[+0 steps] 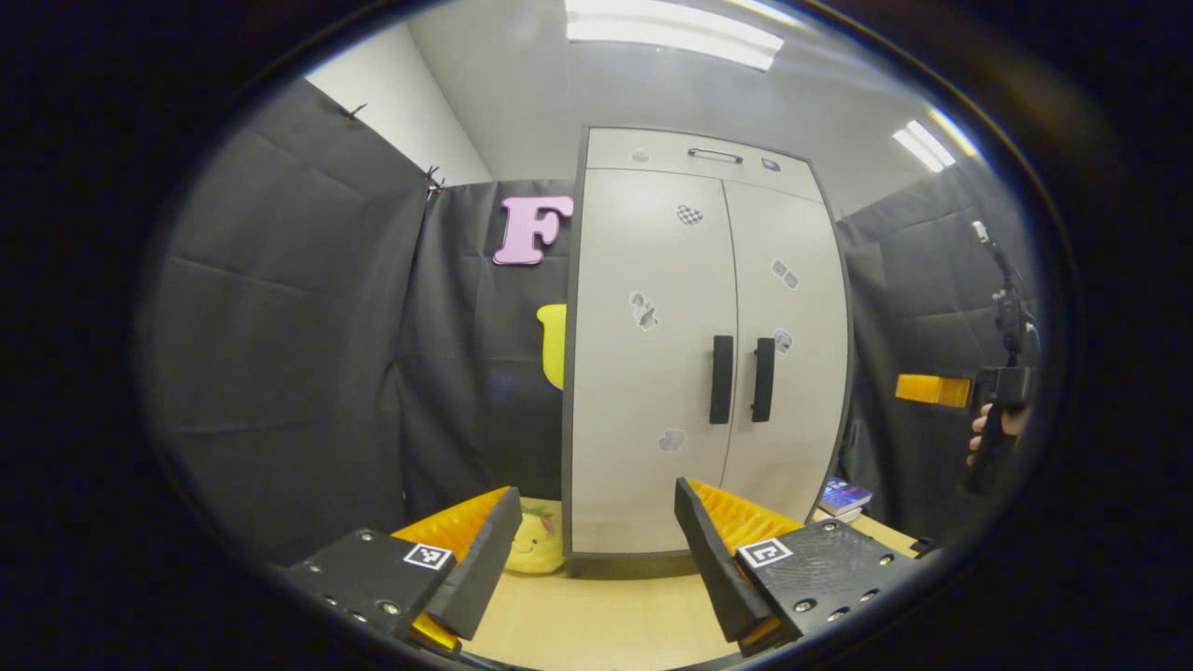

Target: Open the right door of the double-door shoe cabinet with the right hand, and open the left door with the left hand.

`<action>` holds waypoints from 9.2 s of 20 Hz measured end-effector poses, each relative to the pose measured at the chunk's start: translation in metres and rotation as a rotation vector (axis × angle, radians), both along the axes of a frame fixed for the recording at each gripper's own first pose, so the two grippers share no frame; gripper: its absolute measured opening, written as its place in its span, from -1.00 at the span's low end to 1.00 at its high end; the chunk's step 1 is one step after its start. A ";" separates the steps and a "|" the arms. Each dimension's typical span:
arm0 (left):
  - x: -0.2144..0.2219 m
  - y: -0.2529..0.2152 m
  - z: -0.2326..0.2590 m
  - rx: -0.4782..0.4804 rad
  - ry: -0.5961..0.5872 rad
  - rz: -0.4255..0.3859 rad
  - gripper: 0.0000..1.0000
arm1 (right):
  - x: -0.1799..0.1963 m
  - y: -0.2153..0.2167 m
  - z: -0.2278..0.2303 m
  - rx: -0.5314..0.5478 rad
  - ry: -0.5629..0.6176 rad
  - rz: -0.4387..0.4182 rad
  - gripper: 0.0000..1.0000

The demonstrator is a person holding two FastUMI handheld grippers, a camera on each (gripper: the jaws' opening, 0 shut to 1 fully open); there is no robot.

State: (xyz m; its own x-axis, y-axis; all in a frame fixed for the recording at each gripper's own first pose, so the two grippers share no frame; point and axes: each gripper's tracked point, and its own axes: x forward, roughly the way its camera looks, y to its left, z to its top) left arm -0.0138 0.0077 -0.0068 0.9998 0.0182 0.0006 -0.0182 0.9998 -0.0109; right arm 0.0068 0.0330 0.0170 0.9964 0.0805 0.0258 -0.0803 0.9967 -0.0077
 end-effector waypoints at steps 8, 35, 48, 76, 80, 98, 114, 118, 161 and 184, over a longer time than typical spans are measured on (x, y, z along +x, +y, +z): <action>-0.010 -0.001 -0.016 -0.032 0.029 0.017 0.89 | 0.026 0.034 0.013 0.018 0.025 0.110 0.95; 0.012 0.038 -0.082 -0.053 0.182 0.092 0.91 | 0.199 0.145 -0.008 -0.119 0.100 0.125 0.54; 0.004 0.060 -0.087 -0.117 0.196 0.130 0.89 | 0.209 0.145 -0.021 -0.124 0.151 0.190 -0.89; -0.074 -0.010 -0.066 -0.027 0.166 0.090 0.89 | 0.111 0.090 -0.024 -0.047 0.124 0.292 -0.89; -0.067 -0.021 -0.071 -0.056 0.172 0.064 0.90 | 0.099 0.077 -0.023 -0.040 0.123 0.297 -0.96; -0.032 -0.046 -0.098 -0.136 0.250 -0.006 0.90 | 0.064 -0.007 -0.018 0.058 0.158 0.206 -0.91; -0.015 -0.063 -0.103 -0.095 0.249 -0.085 0.89 | 0.081 -0.112 -0.005 0.181 0.119 0.087 -0.93; -0.016 -0.060 -0.099 -0.071 0.242 -0.083 0.89 | 0.081 -0.109 -0.004 0.284 0.109 0.191 -0.94; 0.280 -0.165 0.043 -0.005 0.039 -0.091 0.89 | 0.165 -0.349 0.013 -0.047 -0.046 -0.406 0.96; 0.306 -0.186 0.043 -0.030 0.060 -0.043 -0.81 | 0.182 -0.349 0.006 -0.033 -0.029 -0.349 0.95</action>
